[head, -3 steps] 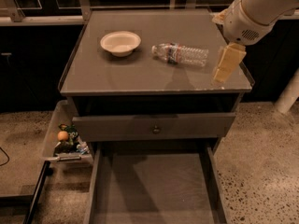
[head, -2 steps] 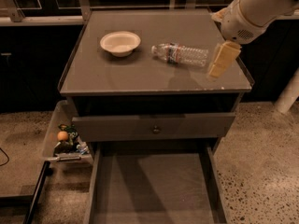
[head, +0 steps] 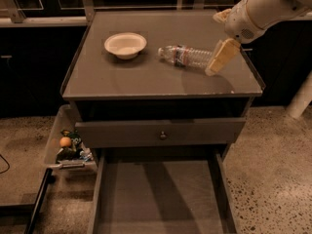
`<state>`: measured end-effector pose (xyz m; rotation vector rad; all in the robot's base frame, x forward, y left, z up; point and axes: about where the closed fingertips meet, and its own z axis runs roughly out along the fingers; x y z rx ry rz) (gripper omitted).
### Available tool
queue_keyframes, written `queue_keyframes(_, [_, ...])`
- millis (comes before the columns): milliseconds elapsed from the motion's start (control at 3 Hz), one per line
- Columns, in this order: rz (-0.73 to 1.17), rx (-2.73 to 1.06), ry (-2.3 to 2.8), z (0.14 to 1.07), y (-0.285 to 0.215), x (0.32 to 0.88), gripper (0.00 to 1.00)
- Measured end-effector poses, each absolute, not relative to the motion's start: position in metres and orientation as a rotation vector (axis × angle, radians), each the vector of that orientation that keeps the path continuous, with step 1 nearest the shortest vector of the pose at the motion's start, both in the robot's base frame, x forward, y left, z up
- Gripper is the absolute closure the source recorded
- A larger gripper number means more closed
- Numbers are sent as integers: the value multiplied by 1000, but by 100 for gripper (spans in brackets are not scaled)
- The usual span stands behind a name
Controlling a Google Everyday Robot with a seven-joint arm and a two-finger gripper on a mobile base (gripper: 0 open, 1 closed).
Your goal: Place water bottle into middle drawer
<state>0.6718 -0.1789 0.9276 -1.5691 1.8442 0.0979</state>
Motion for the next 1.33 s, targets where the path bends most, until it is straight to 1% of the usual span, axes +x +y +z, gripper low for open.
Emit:
queue_keyframes(333, [253,-1490,1816,910,-178,692,0])
queue_keyframes(667, [365,-1405,1798,887,-171,717,0])
queue_keyframes(1333, [373,-1438,1822,868,-152,729,0])
